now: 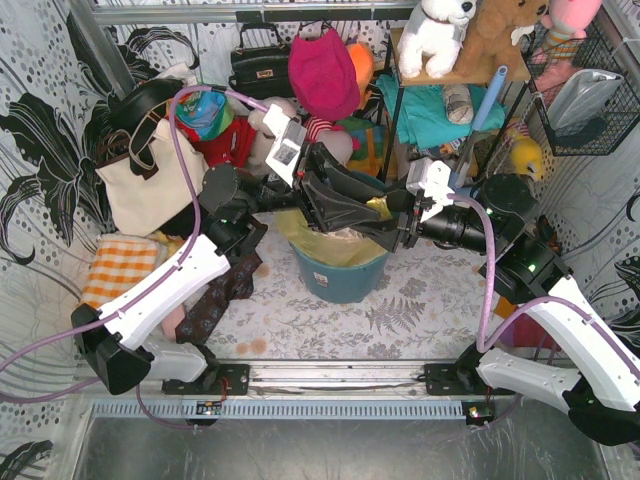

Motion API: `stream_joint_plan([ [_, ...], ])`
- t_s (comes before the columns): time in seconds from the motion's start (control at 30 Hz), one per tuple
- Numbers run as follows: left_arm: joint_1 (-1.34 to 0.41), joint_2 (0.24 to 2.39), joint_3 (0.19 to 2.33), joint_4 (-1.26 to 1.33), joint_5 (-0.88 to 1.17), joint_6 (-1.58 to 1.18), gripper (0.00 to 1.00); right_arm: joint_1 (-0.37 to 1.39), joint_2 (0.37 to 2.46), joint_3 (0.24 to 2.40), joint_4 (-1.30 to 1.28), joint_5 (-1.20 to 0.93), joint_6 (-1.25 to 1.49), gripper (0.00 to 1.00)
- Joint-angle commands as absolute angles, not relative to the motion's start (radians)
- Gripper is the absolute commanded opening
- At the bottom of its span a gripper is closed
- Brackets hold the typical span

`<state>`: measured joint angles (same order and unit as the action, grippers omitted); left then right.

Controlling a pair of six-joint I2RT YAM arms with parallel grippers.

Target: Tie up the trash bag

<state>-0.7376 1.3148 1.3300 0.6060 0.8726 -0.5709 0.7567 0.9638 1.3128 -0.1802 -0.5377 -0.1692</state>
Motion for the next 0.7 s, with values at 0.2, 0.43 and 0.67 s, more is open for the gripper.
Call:
stream_joint_plan([
  [0.2, -0.756, 1.311, 1.363, 0.658, 0.846, -0.586, 0.06, 0.750, 0.968, 1.325, -0.147, -0.542, -0.151, 0.46],
  [0.43, -0.756, 1.248, 1.353, 0.588, 0.733, -0.509, 0.00, 0.750, 0.922, 1.370, -0.164, -0.532, -0.120, 0.57],
  [0.67, -0.756, 1.220, 1.278, 0.664, 0.743, -0.547, 0.00, 0.750, 0.886, 1.400, -0.061, -0.500, -0.055, 0.60],
])
